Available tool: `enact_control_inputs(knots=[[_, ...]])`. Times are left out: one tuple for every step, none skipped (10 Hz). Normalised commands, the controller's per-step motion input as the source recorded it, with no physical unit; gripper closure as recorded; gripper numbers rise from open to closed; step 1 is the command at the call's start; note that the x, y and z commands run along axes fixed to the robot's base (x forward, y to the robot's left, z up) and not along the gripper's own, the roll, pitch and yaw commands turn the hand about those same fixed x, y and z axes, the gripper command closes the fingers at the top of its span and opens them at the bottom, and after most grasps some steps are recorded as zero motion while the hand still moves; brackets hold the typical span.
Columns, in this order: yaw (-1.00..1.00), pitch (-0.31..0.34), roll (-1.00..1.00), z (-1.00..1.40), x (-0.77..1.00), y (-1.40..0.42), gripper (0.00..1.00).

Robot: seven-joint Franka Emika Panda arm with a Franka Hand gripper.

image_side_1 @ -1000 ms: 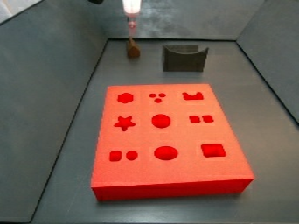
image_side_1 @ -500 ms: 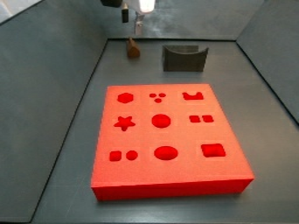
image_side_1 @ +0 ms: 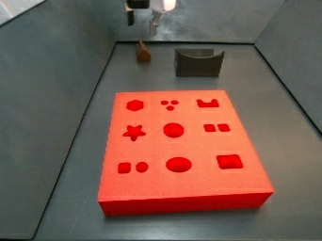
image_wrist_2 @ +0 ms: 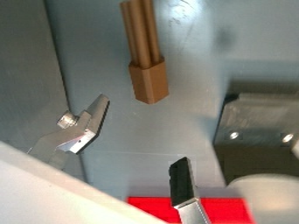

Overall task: Pick up the 3 prong object. Move up. Rotate the 3 prong object. Place the 3 prong object on the fixture. Regrasp the 3 prong object. Move to above the board. Insert the 3 prong object.
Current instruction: Rotate the 3 prong object.

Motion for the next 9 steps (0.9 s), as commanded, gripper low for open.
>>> enact_control_inputs(knots=[[1.0, -0.031, 0.01, -0.02, 0.04, 0.0, 0.0], [1.0, -0.035, 0.01, -0.02, 0.04, 0.0, 0.0], [1.0, -0.039, 0.01, -0.02, 0.04, 0.0, 0.0], [1.0, -0.046, 0.01, -0.02, 0.04, 0.0, 0.0], [1.0, -0.05, 0.01, -0.02, 0.04, 0.0, 0.0], [1.0, -0.062, 0.01, -0.02, 0.04, 0.0, 0.0], [1.0, -0.074, 0.01, -0.03, 0.04, 0.0, 0.0], [0.96, -0.089, 0.02, -0.03, 0.04, 0.0, 0.0], [0.71, -0.088, 0.02, -0.03, 0.03, 0.0, 0.0]])
